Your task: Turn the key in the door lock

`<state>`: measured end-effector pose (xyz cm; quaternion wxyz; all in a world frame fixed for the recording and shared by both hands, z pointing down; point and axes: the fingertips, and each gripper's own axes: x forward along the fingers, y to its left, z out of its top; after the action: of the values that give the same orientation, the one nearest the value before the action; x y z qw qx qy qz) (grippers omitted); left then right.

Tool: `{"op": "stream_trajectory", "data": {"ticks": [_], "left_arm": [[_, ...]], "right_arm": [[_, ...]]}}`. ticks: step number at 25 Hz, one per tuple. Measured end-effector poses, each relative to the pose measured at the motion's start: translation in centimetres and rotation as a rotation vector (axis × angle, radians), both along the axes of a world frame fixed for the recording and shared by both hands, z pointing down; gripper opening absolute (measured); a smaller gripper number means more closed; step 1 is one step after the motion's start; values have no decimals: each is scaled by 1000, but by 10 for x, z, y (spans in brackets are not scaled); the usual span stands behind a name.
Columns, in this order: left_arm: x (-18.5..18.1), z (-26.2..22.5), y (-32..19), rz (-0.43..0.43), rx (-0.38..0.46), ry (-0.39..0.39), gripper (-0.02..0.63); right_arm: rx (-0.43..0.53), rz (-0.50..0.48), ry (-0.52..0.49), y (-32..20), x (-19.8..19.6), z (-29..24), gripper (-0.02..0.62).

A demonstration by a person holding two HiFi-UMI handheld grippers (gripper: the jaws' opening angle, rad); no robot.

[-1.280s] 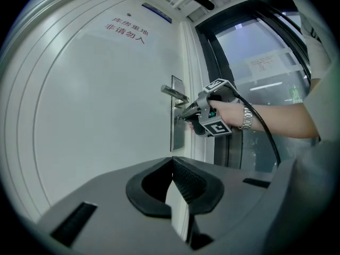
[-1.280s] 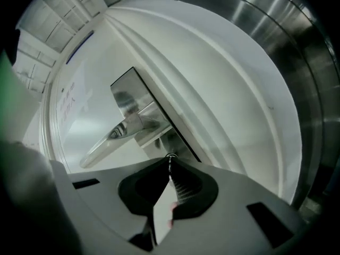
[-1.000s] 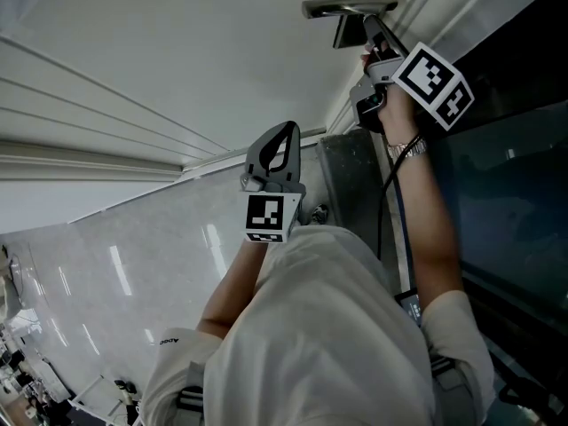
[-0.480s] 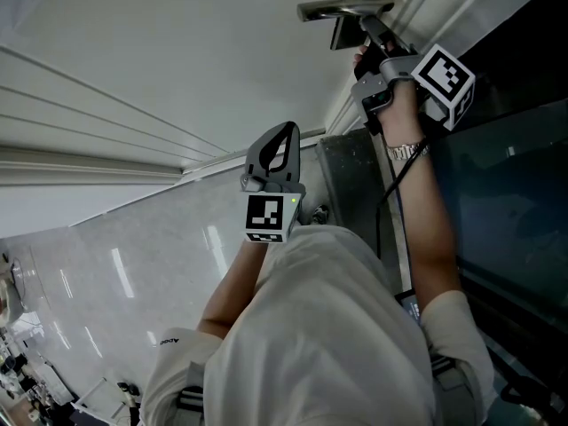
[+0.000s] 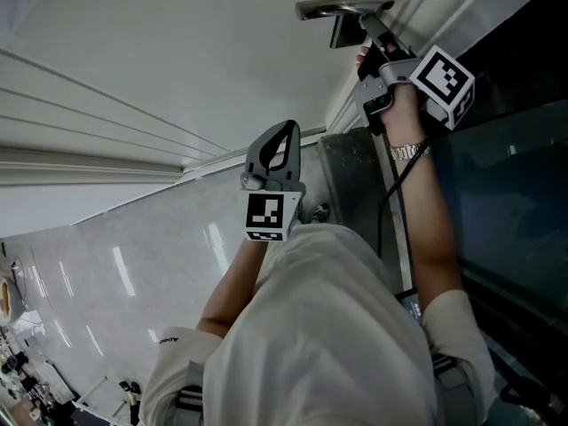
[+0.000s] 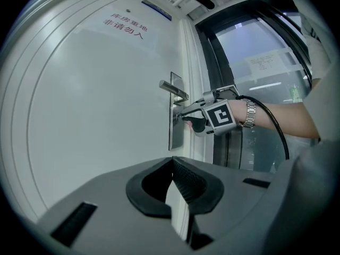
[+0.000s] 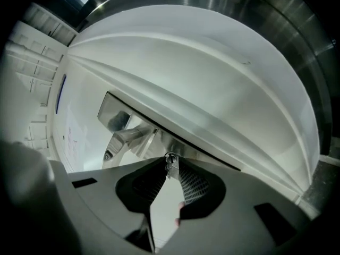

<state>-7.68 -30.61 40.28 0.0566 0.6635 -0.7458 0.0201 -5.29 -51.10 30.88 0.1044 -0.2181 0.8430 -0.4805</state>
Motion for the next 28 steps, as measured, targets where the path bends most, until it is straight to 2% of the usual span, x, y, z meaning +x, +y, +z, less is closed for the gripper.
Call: {"op": "stream_trajectory", "data": {"ticks": [5,13,16,20,22,24,28], "left_arm": [[3,-1,-1,7,-3,-3,9],[1,0,3,-10,-13,-7,9],[-2,1,5,-20,-18,-10,9],[-3,4,9,-28,-28,-10,9],[-4,6,9,-26,-34,-11,9],[-4,9,10,-23,-39,-11,9],[1,14,12,-10,-49,-8,9]], "right_arm": [[-5,-45,7,5,1,0,66],[76,-101,114,32,-1,20,66],[159,-107,177,44,2,31,64],[326,-135,279,69,5,47,63],[395,-135,330,81,8,58,33],[451,-125,376,93,14,70,9],[531,-125,433,117,30,85,5]]}}
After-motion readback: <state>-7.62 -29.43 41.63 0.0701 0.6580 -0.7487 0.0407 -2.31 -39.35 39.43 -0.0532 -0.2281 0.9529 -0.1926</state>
